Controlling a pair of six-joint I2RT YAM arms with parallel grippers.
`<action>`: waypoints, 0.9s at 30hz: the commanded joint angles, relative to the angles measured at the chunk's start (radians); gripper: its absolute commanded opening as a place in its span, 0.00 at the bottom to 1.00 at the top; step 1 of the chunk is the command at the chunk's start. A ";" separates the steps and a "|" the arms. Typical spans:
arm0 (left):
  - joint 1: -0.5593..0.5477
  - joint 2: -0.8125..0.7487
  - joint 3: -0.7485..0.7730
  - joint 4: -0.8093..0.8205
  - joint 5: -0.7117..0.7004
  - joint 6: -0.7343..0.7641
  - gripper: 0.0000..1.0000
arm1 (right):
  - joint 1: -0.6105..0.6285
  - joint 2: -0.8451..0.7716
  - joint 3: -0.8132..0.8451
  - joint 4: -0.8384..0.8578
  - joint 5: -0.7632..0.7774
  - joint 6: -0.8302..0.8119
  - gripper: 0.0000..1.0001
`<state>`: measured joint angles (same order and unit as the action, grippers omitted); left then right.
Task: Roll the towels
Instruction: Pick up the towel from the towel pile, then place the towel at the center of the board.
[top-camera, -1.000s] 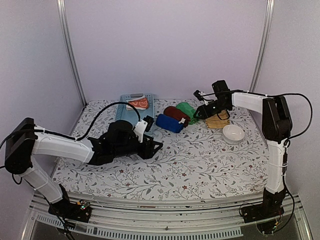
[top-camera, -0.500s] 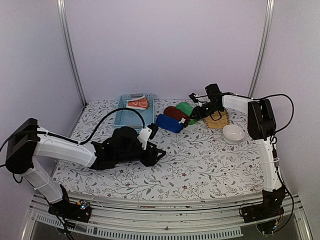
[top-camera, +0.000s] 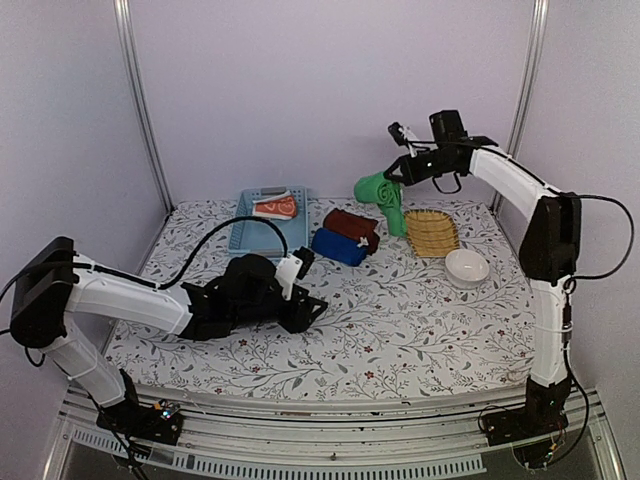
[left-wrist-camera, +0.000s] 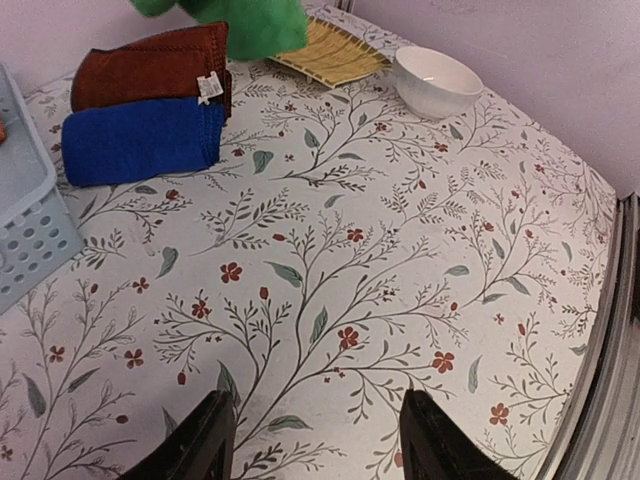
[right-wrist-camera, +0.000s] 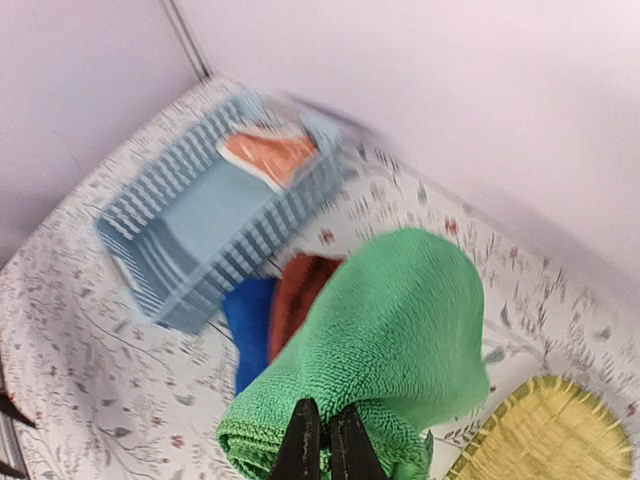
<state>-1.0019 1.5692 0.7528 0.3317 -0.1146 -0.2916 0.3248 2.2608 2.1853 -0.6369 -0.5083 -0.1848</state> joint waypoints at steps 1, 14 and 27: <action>-0.015 -0.046 0.001 -0.019 -0.069 0.017 0.59 | 0.079 -0.412 0.064 0.005 -0.210 -0.060 0.02; -0.016 -0.118 -0.027 -0.073 -0.287 0.013 0.58 | 0.303 -0.571 -0.358 -0.188 -0.363 -0.215 0.02; -0.014 -0.221 -0.130 -0.061 -0.336 -0.015 0.58 | 0.277 -0.556 -0.729 0.065 -0.401 -0.084 0.26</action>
<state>-1.0054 1.3598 0.6418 0.2649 -0.4652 -0.3084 0.6590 1.5513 1.6005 -0.6235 -0.8646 -0.3264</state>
